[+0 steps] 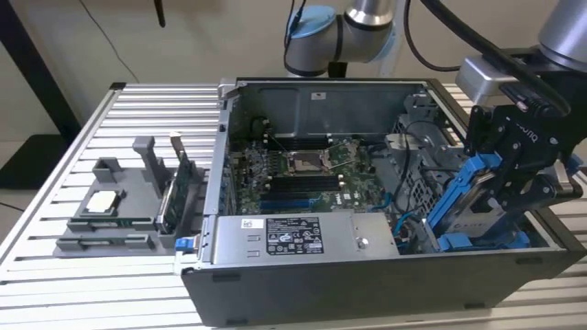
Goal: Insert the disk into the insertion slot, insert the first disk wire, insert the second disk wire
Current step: 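Insert the disk into the insertion slot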
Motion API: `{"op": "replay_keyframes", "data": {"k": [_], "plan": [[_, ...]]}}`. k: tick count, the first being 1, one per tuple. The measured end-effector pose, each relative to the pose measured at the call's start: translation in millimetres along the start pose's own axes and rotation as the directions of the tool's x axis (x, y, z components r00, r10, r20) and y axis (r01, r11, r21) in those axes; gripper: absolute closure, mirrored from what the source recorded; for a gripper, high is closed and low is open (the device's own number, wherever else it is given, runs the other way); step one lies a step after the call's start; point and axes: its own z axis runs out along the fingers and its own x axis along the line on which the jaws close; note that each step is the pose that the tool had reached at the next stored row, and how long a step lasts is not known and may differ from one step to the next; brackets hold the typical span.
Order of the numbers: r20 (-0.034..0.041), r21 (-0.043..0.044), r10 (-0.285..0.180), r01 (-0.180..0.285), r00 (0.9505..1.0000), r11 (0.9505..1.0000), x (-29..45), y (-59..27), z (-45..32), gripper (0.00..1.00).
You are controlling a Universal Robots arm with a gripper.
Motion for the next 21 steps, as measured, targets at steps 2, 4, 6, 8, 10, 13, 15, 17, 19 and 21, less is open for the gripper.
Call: {"op": "replay_keyframes", "data": {"k": [2,4,6,8,10,13,15,17,19,21], "plan": [[0.0000,0.0000,0.000,0.000,1.0000,1.0000,0.0,0.0,0.0,0.67],[0.0000,0.0000,0.000,0.000,1.0000,1.0000,0.0,0.0,0.0,0.67],[-0.0001,0.0000,0.000,0.000,1.0000,1.0000,0.0,0.0,0.0,0.67],[0.0000,0.0000,0.000,0.000,1.0000,1.0000,0.0,0.0,0.1,0.67],[-0.0002,0.0000,0.000,0.000,1.0000,1.0000,0.0,0.0,0.0,0.60],[-0.0001,0.0000,0.000,0.000,1.0000,1.0000,0.0,0.0,0.1,0.54],[0.0001,0.0000,0.000,0.000,1.0000,1.0000,0.0,0.0,0.1,0.47],[0.0001,0.0000,0.000,0.000,1.0000,1.0000,0.0,0.0,0.1,0.47],[0.0001,0.0000,0.000,0.000,1.0000,1.0000,0.0,0.0,0.1,0.47],[0.0002,0.0000,0.000,0.000,1.0000,1.0000,0.0,0.0,0.0,0.47]]}}
